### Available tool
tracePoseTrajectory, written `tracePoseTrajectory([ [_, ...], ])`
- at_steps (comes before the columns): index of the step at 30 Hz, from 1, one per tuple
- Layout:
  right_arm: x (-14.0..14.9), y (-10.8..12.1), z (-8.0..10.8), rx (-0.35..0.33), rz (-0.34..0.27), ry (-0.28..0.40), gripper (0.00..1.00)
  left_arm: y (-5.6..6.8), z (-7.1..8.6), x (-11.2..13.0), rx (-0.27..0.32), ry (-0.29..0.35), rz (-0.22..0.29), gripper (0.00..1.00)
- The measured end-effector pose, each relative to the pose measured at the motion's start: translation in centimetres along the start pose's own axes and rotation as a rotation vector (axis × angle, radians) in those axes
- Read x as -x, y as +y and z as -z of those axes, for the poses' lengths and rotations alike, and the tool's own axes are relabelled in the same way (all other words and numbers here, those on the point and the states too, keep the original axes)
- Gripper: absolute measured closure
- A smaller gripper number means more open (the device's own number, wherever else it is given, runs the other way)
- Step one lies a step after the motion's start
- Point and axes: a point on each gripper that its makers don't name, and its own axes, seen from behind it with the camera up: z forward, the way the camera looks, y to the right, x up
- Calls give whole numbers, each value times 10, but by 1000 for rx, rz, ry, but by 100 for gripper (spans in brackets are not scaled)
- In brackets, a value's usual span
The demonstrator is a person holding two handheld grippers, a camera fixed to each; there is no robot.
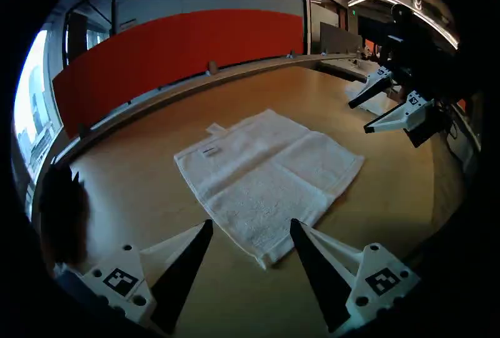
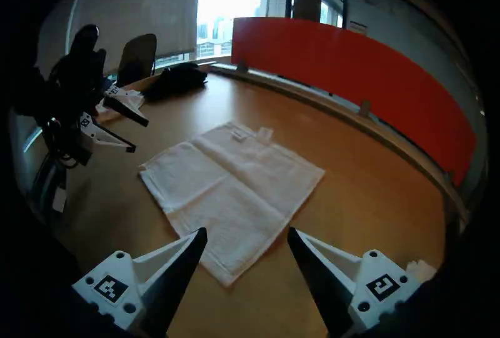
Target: Fold towel
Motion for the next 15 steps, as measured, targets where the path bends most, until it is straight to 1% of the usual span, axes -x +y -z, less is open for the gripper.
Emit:
tracePoseTrajectory([
  [5,16,-5,-8,-10,13,-29,0,3,-9,16,11,-32,6,8],
  [11,31,-9,-15,-21,27,-59,0,6,-18,36,24,-76,-3,8],
  [15,40,-11,-17,-28,29,-76,0,10,-22,42,35,-93,-8,8],
])
